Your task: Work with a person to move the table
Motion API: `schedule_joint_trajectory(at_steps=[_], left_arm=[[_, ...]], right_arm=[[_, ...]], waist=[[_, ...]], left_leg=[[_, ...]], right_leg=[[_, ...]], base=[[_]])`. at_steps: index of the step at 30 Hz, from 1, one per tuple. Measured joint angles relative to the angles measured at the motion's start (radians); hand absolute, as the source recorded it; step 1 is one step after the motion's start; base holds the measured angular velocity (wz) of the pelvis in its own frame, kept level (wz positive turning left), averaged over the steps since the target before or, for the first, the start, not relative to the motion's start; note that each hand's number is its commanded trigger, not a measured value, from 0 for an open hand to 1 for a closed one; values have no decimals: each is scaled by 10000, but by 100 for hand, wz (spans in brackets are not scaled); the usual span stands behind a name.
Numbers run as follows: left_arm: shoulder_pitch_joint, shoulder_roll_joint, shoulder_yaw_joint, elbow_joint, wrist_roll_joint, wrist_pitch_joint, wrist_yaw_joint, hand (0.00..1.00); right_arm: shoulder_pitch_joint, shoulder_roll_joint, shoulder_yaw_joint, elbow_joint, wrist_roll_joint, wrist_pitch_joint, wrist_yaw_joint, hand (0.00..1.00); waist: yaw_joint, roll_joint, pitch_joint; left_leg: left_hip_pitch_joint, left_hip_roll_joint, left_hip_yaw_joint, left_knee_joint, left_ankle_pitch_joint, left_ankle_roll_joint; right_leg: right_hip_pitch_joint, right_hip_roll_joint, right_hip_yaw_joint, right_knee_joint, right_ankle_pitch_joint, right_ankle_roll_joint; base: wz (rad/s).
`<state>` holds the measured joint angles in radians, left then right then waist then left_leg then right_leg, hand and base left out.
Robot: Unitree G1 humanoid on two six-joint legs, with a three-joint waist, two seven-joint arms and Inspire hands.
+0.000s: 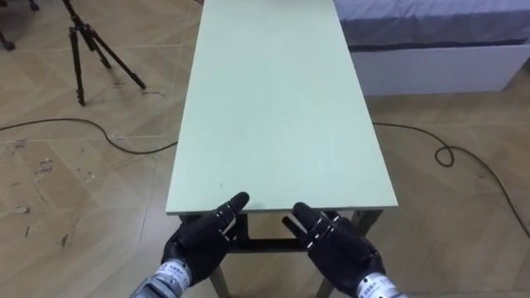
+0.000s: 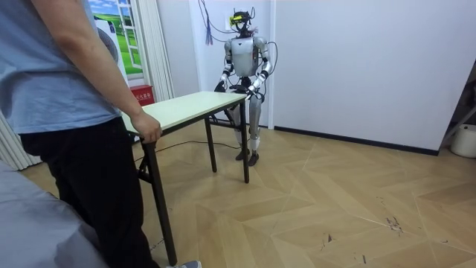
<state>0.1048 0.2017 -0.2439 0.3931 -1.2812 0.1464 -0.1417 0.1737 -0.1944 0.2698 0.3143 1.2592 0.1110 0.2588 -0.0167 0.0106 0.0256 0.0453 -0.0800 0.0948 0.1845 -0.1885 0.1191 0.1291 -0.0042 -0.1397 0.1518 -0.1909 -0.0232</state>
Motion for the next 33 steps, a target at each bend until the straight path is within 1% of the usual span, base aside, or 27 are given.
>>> schedule_joint_trajectory(at_steps=[3, 4, 6, 9, 12, 14, 15, 16, 17, 20, 22, 24, 26, 31, 32, 33], left_arm=[[3, -44, 98, 114, -220, 90, 96, 0], [3, -69, 133, 112, -245, 103, 198, 0], [2, -137, 153, 111, -256, 151, 312, 0], [2, -331, 315, 106, -1027, 192, 544, 0], [1, -366, 406, 106, -1608, 283, 631, 0], [0, -452, 559, 111, -1826, 337, 732, 0], [0, -489, 624, 116, -1867, 379, 742, 0], [0, -594, 782, 129, -1995, 456, 787, 0], [0, -694, 912, 130, -2048, 500, 866, 0], [0, -801, 1056, 195, -2190, 595, 964, 0], [-23, -867, 1057, 204, -2213, 605, 1138, 0], [-55, -977, 1103, 203, -2212, 606, 1316, 0], [-73, -1116, 1238, 203, -2212, 606, 1485, 0], [-149, -1164, 1236, 204, -2209, 621, 1805, 0], [-157, -1168, 1236, 204, -2201, 621, 1836, 58], [-159, -1168, 1237, 198, -2202, 621, 1858, 90]], right_arm=[[-2, 11, -470, 0, 300, -13, -292, 0], [-4, 11, -603, -4, 686, -29, -428, 0], [-17, 29, -603, -19, 1107, -26, -567, 0], [-87, 87, -578, -19, 1599, -17, -744, 0], [-92, 153, -585, -20, 1953, -1, -781, 0], [-131, 342, -653, -19, 2119, -1, -914, 0], [-152, 372, -659, -18, 2212, -1, -959, 0], [-176, 420, -670, -18, 2326, -1, -1026, 0], [-178, 452, -680, -17, 2337, -1, -1068, 0], [-182, 499, -697, -18, 2353, -1, -1226, 0], [-198, 537, -730, -19, 2642, -1, -1348, 0], [-243, 598, -800, -19, 2769, -1, -1495, 0], [-305, 741, -882, -19, 2823, 0, -1703, 0], [-371, 799, -933, -19, 3097, -1, -1917, 0], [-377, 827, -948, -19, 3104, -7, -1935, 11], [-377, 837, -949, -22, 3116, -10, -1940, 72]], waist=[[-33, -5, -4], [-31, -11, -6], [-28, -21, -13], [-8, -32, -20], [-9, -56, -34], [-2, -52, -39], [-2, -49, -41], [-2, -45, -43], [-1, -40, -46], [-14, 6, -66], [-30, 61, -92], [-27, 124, -98], [-27, 165, -110], [-22, 215, -125], [-21, 215, -124], [-21, 215, -124]], left_leg=[[17, 7, 23, -22, 1, -1], [19, 10, 28, -29, 2, -3], [28, 13, 38, -31, 2, -3], [36, 17, 91, -37, 2, -3], [51, 17, 112, -37, 1, -3], [81, 25, 162, -35, 2, -2], [84, 26, 175, -35, 2, -3], [91, 29, 198, -35, 2, -3], [108, 31, 205, -38, 1, -2], [184, 32, 209, -60, 1, -2], [197, 29, 206, -60, 0, -2], [198, 26, 206, -60, 0, -2], [201, 28, 206, -59, 0, -2], [213, 30, 207, -55, 1, -3], [213, 30, 207, -56, 1, -3], [211, 30, 207, -56, 1, -3]], right_leg=[[-7, 3, -7, -2, 0, 0], [-11, 5, -17, -2, 0, 0], [-9, 6, -17, -2, 0, 0], [-15, 4, -20, 2, 0, 0], [-14, 2, 3, 5, 0, 0], [-3, 2, 0, 18, 0, 0], [-3, 2, 0, 17, 0, 0], [-3, 2, 0, 17, 0, -1], [15, 2, -6, 16, 0, 0], [85, 5, -11, 12, 0, 0], [104, 4, -21, 12, 0, 0], [104, 1, -22, 12, 0, 0], [104, 2, -22, 12, 0, -1], [114, 2, -12, 9, 0, -1], [113, 3, -1, 9, 0, -1], [109, 4, 3, 10, 0, -1]], base=[[-2], [0], [0], [-4], [-1], [-6], [-6], [-5], [-4], [0], [0], [0], [0], [0], [0], [0]])
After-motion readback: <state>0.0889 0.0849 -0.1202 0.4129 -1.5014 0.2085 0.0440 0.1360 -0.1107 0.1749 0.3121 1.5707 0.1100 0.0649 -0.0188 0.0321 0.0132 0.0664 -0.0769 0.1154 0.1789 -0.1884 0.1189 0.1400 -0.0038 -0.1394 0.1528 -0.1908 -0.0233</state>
